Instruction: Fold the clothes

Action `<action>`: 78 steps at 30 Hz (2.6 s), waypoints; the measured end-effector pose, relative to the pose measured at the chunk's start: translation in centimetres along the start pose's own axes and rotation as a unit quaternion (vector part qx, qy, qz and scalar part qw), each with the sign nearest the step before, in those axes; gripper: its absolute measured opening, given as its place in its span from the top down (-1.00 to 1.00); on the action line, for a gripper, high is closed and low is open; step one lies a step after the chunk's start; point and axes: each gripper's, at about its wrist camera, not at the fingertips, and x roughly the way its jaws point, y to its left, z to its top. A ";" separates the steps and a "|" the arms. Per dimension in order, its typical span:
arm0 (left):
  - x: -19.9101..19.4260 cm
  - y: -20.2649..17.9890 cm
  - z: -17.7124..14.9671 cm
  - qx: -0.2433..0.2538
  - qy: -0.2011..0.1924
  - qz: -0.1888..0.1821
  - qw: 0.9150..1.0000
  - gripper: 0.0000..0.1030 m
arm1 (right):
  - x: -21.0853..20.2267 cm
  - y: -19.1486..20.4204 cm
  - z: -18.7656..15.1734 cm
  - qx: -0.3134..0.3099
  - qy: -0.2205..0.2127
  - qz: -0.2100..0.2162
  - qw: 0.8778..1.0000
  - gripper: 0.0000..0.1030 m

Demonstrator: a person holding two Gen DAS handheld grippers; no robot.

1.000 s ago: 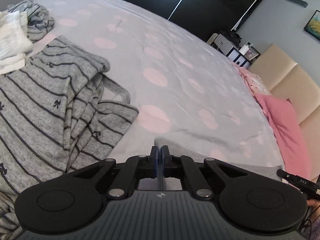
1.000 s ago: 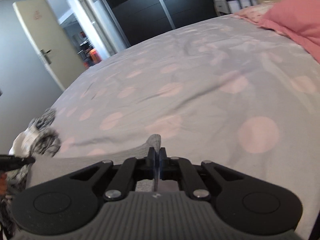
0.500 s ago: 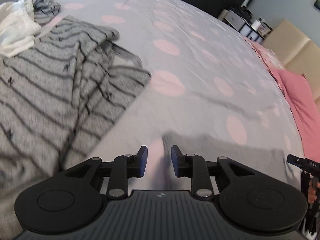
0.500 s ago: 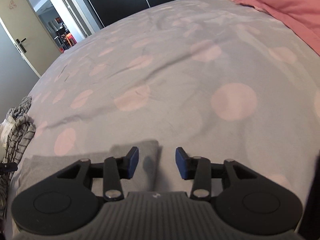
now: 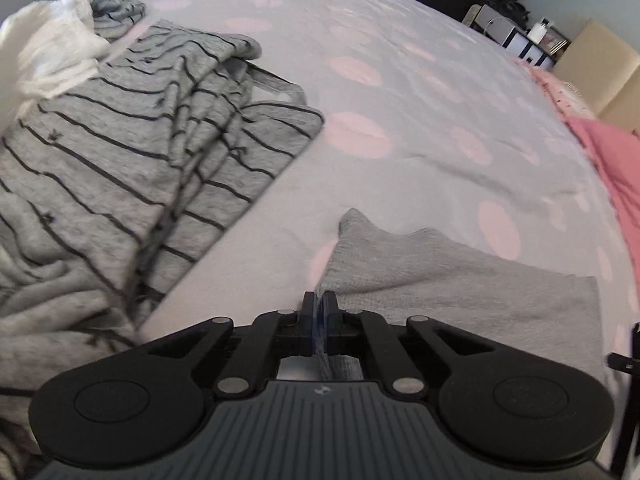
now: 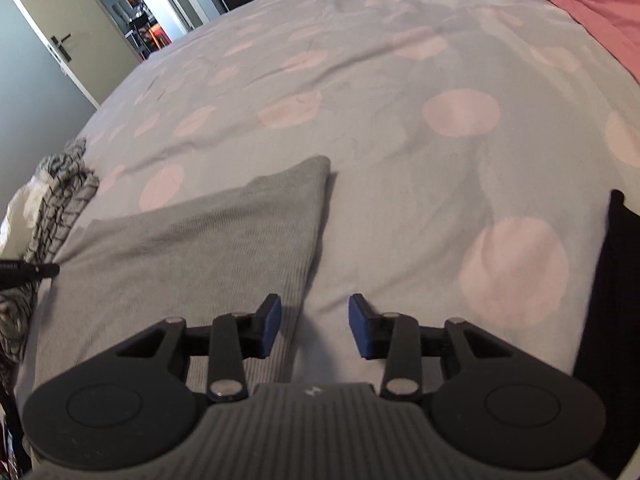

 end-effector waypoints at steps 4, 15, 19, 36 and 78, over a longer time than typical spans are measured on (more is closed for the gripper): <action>-0.9 -0.6 -0.2 0.004 -0.001 0.002 1.000 0.82 | -1.2 1.0 -0.8 -0.009 0.011 -0.008 1.000 0.18; -12.0 1.7 -3.9 0.015 0.003 -0.018 1.000 0.29 | -8.8 6.0 -4.8 -0.018 0.040 0.023 0.999 0.16; -17.2 3.1 -6.6 0.023 -0.006 -0.013 1.000 0.29 | -12.5 8.1 -6.7 -0.013 0.041 0.050 0.998 0.09; -22.4 19.0 -11.8 -0.191 -0.118 0.093 0.970 0.10 | -16.7 10.2 -13.9 -0.021 -0.004 0.035 0.999 -0.05; -22.2 17.3 -11.1 -0.181 -0.146 0.124 0.965 0.16 | -13.7 12.9 -14.4 -0.108 0.029 0.027 0.993 -0.14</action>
